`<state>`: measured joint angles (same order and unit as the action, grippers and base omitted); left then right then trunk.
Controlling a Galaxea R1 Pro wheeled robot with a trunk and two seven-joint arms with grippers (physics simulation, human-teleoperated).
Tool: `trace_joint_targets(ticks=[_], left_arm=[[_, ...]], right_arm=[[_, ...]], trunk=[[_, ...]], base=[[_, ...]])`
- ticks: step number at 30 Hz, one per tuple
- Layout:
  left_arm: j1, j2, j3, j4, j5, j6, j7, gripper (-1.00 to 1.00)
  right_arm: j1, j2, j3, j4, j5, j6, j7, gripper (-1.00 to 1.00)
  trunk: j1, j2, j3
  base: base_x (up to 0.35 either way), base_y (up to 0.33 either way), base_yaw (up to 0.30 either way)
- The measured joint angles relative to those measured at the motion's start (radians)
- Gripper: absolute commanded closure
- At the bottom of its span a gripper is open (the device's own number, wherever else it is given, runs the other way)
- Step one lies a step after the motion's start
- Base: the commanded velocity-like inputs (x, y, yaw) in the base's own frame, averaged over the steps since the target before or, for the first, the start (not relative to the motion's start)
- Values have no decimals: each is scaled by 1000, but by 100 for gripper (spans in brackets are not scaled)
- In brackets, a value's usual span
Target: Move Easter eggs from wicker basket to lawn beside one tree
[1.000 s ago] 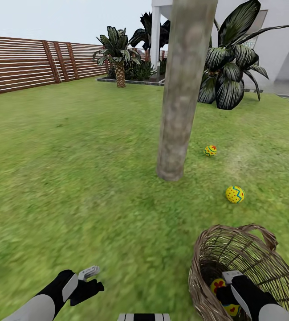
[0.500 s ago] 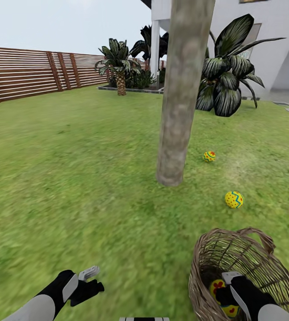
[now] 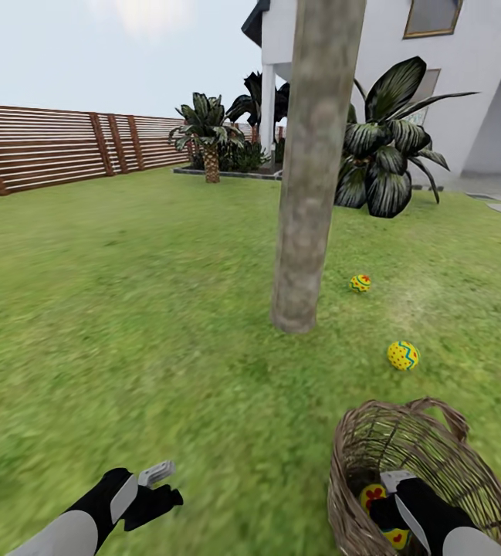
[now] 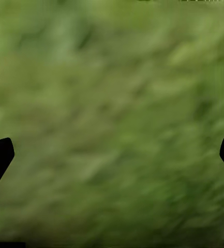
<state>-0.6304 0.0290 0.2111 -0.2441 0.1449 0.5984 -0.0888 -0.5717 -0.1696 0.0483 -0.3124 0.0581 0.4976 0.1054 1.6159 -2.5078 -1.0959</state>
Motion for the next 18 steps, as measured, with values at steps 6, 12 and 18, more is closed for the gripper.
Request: trace_joint_targets(ticks=[6,12,18], left_arm=[[0,0,0,0,0,0,0,-100],[0,0,0,0,0,0,0,-100],[0,0,0,0,1,0,0,-100]], right_arm=[[0,1,0,1,0,0,0,100],[0,8,0,0,0,-1,0,100],[0,8,0,1,0,-2,0,100]], trunk=[[-3,1,23],[-6,3,46],[-8,4,70]], base=[[-3,1,0],[0,0,0],[0,0,0]])
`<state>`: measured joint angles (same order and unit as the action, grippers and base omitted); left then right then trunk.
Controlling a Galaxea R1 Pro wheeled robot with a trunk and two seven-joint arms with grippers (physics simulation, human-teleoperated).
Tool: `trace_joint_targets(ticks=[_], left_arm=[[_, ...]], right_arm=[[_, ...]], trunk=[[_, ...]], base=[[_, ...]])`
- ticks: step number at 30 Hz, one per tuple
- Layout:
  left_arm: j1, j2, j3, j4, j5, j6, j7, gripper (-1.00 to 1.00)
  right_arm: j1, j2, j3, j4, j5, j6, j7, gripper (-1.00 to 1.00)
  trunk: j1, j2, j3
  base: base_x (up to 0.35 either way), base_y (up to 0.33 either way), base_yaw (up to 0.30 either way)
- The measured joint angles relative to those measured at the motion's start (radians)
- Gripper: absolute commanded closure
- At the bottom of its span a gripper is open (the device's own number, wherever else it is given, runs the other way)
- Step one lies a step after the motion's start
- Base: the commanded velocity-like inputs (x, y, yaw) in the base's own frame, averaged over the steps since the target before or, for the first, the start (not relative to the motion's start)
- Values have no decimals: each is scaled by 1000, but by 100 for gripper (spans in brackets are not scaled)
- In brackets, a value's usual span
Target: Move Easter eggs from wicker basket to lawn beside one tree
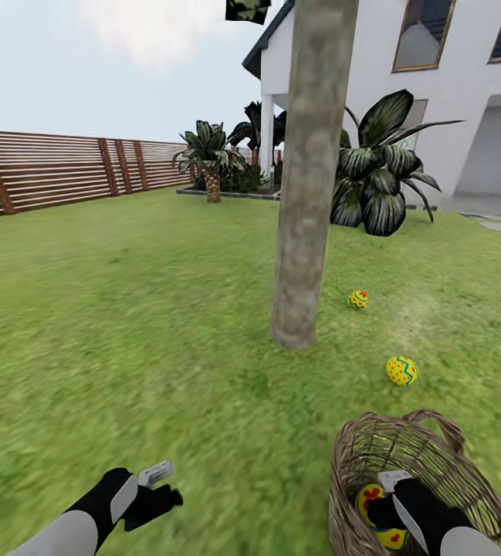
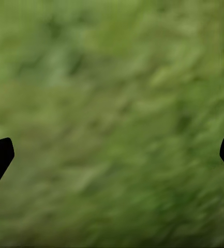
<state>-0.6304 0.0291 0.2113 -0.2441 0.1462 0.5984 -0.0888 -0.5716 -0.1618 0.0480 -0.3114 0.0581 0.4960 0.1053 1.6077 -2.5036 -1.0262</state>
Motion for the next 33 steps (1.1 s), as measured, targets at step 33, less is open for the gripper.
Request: trace_joint_targets(ticks=[33], left_arm=[[0,1,0,0,-2,0,0,-100]], right_arm=[[0,0,0,0,0,0,1,100]], trunk=[[-69,118,116]], base=[[-17,0,0]])
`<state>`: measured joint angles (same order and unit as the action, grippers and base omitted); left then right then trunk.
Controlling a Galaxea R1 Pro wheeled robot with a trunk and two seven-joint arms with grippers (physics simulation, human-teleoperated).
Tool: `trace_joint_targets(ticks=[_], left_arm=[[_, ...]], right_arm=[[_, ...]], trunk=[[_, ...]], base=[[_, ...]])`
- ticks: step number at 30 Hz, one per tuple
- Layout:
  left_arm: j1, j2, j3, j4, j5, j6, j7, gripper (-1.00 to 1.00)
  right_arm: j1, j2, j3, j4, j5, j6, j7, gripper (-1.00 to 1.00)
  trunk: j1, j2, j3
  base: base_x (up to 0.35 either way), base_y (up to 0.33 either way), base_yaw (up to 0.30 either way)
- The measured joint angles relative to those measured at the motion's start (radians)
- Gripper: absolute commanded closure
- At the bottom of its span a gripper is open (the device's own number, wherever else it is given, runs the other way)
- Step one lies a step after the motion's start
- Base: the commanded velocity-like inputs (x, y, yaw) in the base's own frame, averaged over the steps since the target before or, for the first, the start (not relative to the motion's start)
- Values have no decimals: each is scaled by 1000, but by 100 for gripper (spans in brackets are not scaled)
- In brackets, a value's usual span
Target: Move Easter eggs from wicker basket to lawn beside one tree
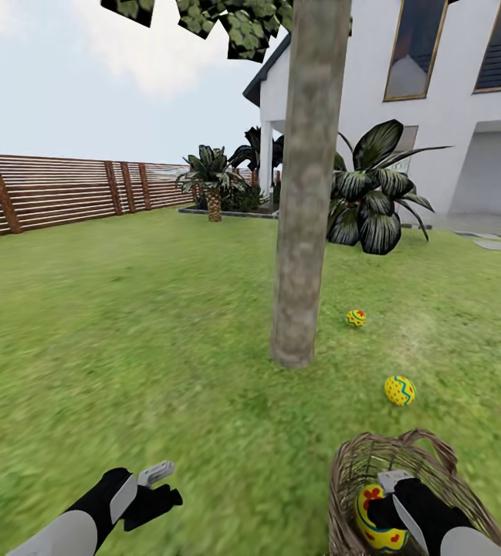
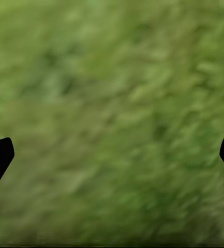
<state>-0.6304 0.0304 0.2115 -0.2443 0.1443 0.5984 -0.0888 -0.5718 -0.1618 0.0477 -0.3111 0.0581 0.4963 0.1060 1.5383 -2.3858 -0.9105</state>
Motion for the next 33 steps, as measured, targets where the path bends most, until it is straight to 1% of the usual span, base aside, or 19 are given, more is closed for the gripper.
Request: trace_joint_targets(ticks=[14,33], left_arm=[[0,-1,0,0,0,0,0,-100],[0,0,0,0,-1,0,0,-100]], right_arm=[[0,6,0,0,0,0,0,100],[0,3,0,-1,0,1,0,100]], trunk=[[-54,98,44],[-127,231,103]], base=[[-15,0,0],[0,0,0]])
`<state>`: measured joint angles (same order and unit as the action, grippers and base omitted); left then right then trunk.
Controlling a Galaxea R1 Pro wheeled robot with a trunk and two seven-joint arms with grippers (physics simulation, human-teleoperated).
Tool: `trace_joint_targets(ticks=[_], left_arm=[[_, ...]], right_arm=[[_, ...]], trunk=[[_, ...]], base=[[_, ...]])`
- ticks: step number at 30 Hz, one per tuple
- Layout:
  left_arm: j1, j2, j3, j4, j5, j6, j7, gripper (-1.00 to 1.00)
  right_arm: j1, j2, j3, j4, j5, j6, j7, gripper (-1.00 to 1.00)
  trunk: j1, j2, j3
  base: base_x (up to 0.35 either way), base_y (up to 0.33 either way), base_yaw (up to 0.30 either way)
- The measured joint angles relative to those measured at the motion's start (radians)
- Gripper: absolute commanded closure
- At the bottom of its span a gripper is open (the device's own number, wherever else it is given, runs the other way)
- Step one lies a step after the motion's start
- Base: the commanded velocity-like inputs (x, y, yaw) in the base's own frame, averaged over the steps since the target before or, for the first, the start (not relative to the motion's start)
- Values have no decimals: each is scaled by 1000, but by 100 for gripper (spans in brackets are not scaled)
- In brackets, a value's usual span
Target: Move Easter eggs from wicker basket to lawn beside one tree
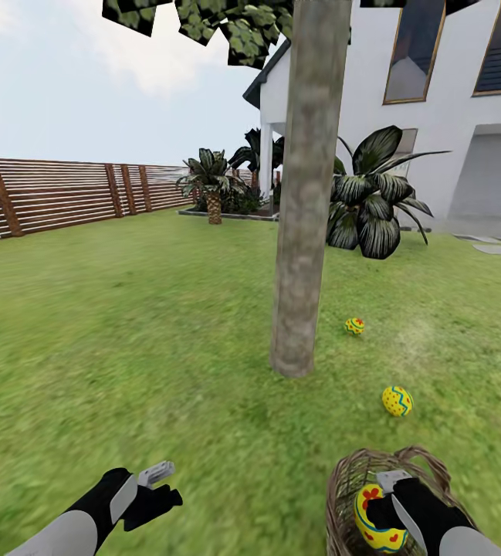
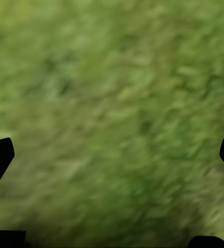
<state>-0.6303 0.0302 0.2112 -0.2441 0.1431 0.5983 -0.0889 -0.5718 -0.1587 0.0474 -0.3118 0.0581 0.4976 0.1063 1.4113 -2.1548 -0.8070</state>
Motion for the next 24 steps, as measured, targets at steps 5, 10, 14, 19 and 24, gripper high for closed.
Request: trace_joint_targets(ticks=[5,10,14,19,24], left_arm=[[0,-1,0,0,0,0,0,-100],[0,-1,0,0,0,0,0,-100],[0,-1,0,0,0,0,0,-100],[0,-1,0,0,0,0,0,-100],[0,-1,0,0,1,-1,0,-100]], right_arm=[[0,0,0,1,0,0,0,100],[0,1,0,1,0,0,0,100],[0,2,0,1,0,0,0,100],[0,2,0,1,0,0,-1,100],[0,2,0,1,0,-1,0,100]], trunk=[[-19,35,16],[-38,70,31],[-54,98,44],[-73,133,60],[-92,168,75]], base=[[0,0,0],[0,0,0],[0,0,0],[0,95,0],[0,226,0]])
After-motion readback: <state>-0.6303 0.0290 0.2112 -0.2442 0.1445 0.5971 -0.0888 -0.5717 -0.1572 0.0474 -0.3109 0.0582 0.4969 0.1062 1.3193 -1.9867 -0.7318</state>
